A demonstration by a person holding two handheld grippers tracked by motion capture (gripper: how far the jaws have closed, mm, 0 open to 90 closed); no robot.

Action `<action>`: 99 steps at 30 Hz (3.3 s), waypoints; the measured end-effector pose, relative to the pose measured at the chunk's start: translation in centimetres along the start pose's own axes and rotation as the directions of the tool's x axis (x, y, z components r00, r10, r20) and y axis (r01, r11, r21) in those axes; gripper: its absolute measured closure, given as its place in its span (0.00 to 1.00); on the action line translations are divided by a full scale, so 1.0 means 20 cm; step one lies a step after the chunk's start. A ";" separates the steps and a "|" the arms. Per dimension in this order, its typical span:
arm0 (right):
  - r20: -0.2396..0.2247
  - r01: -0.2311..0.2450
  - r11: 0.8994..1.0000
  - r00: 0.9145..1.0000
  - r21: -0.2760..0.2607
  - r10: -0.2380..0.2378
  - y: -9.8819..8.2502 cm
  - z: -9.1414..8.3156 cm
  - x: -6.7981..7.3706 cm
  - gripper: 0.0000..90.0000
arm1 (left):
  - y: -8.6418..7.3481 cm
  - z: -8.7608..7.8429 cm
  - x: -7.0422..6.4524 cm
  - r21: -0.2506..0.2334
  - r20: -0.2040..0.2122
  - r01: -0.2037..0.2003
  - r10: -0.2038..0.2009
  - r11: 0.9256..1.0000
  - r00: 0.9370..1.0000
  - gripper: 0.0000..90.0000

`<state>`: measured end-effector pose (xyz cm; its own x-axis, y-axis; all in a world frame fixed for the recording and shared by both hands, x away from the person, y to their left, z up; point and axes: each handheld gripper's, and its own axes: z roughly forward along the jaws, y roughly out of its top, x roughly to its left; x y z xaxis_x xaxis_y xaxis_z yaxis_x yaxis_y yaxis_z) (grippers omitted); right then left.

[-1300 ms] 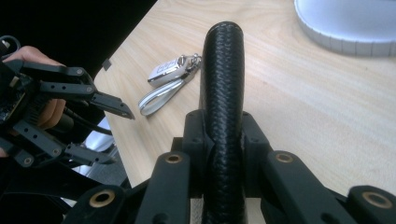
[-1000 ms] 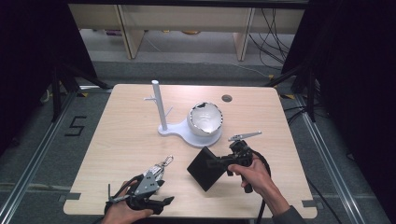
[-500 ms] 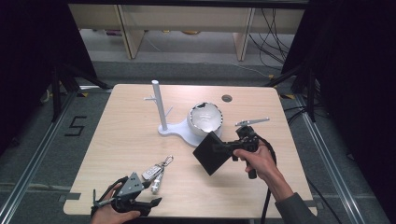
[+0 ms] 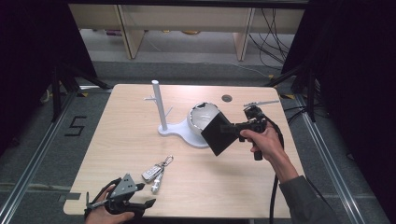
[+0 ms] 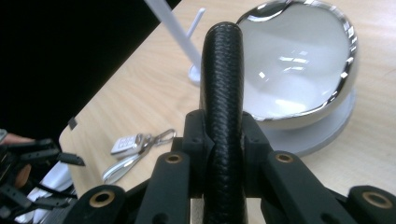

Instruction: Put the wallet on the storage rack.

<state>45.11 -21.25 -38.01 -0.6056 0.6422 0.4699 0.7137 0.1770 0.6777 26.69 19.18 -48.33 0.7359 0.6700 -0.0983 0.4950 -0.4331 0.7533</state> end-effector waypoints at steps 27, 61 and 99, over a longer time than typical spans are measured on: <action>0.086 -0.031 0.998 0.996 -0.051 0.035 0.24 0.01 -0.11 0.86 | -0.03 -0.03 0.01 0.043 -0.013 -0.014 0.015 0.999 1.000 0.32; 0.170 -0.152 0.988 0.974 -0.009 0.151 0.33 0.33 -0.24 0.85 | -0.06 0.02 0.00 0.078 0.005 -0.025 0.024 0.997 1.000 0.32; 0.224 -0.148 0.989 0.964 -0.004 0.145 0.27 0.34 -0.32 0.55 | -0.07 0.04 -0.01 0.090 0.009 -0.018 0.017 0.996 1.000 0.31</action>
<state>55.12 -19.34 -41.15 -0.4011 0.8118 0.4244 0.7940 0.0770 0.6031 26.26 19.26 -49.84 0.7486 0.6567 -0.0913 0.5211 -0.4977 0.6934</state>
